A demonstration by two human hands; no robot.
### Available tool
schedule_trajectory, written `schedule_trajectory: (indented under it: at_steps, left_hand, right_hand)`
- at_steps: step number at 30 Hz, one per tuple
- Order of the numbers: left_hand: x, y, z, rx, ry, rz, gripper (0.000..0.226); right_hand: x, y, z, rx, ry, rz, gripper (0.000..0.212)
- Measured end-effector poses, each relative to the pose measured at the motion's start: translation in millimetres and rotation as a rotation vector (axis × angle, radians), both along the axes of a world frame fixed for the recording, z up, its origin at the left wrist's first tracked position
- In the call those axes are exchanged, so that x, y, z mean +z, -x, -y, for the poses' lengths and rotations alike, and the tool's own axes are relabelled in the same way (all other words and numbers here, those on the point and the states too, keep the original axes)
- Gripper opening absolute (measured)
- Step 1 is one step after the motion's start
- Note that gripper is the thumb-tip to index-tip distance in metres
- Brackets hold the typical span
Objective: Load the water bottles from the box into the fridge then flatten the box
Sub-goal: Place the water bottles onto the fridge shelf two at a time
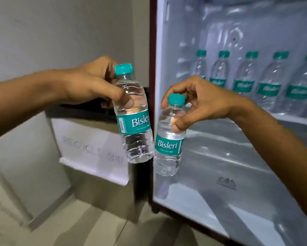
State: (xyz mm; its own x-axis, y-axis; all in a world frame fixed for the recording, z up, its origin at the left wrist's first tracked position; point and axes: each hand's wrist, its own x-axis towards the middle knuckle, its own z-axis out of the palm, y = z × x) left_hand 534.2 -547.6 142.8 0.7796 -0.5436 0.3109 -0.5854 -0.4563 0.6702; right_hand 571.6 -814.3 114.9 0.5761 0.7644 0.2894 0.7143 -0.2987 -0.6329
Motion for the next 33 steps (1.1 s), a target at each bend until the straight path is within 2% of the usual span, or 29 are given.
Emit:
schedule_trajectory:
  at_steps: [3,7,10,14,18,23,27,30,33]
  left_hand:
    - [31.1,-28.8,31.9,-0.115,0.093,0.038,0.040]
    - [81.1,-58.8,72.9,-0.244,0.125,0.104,0.067]
    - [117.9,-72.8,95.8,-0.245,0.132,0.121,0.049]
    - [153.9,-79.5,115.0,-0.157,0.170,0.103,0.041]
    - [168.0,-79.9,130.9,-0.052,0.164,0.184,0.019]
    - [145.7,-96.5,152.6,0.116,0.141,0.372,0.040]
    - [124.6,-124.8,175.0,0.230,0.214,0.498,0.035]
    - [118.5,-150.0,189.9,0.309,0.294,0.486,0.034]
    - [112.1,-181.7,206.7,0.412,0.323,0.421,0.043]
  right_hand:
    - [36.7,-6.8,42.7,-0.126,-0.081,0.030,0.045]
    - [83.3,-9.3,88.9,-0.277,-0.163,0.053,0.040]
    - [119.8,-4.8,110.0,-0.400,-0.206,0.072,0.037]
    - [159.3,0.2,126.4,-0.564,-0.288,0.149,0.035]
    - [175.7,0.3,130.0,-0.760,-0.335,0.259,0.036]
    - [164.5,-18.5,123.6,-1.016,-0.383,0.459,0.041]
    - [150.9,-51.3,125.3,-1.077,-0.369,0.558,0.043]
    - [146.1,-80.6,132.4,-1.155,-0.352,0.580,0.048]
    - [140.5,-117.9,141.9,-1.204,-0.298,0.511,0.050]
